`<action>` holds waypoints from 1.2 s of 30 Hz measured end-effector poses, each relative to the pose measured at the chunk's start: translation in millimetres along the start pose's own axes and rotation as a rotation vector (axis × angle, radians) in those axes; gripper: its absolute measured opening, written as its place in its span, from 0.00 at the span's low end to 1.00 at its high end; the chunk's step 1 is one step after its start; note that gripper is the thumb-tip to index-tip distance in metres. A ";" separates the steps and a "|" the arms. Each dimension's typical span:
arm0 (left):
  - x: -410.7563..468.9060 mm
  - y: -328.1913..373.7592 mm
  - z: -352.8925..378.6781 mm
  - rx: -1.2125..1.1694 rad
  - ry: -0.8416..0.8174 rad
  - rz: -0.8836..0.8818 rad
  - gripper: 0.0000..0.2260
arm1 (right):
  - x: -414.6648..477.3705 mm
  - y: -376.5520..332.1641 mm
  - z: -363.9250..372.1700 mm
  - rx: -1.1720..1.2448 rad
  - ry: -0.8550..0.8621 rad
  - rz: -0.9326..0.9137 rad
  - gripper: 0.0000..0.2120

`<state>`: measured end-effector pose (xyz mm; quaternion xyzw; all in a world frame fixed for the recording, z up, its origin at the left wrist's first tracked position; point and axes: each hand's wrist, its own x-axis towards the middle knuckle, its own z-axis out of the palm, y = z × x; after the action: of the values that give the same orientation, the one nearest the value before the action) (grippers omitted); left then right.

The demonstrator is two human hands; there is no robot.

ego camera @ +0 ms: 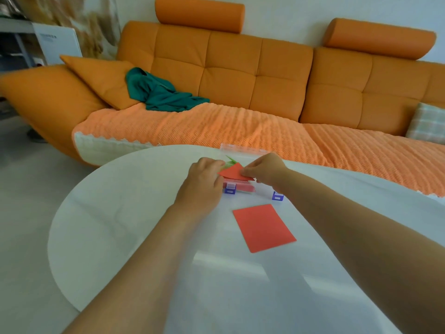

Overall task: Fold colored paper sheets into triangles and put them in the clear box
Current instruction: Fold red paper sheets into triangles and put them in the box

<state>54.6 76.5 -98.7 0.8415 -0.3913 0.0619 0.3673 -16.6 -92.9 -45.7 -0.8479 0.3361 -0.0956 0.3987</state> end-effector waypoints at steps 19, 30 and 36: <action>0.2 -0.7 8.3 0.226 -0.096 0.099 0.16 | -2.1 6.9 5.4 -0.266 0.053 -0.216 0.06; -0.9 9.8 6.9 0.259 -0.104 0.032 0.15 | -30.5 10.1 17.1 -0.289 -0.119 -0.317 0.16; -1.3 17.0 -4.6 0.159 -0.086 -0.003 0.18 | -39.2 11.2 0.2 -0.214 -0.038 -0.375 0.20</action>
<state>42.6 73.2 -86.2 0.8706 -0.3991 0.0559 0.2822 -51.7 -72.6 -50.0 -0.9348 0.1730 -0.1160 0.2876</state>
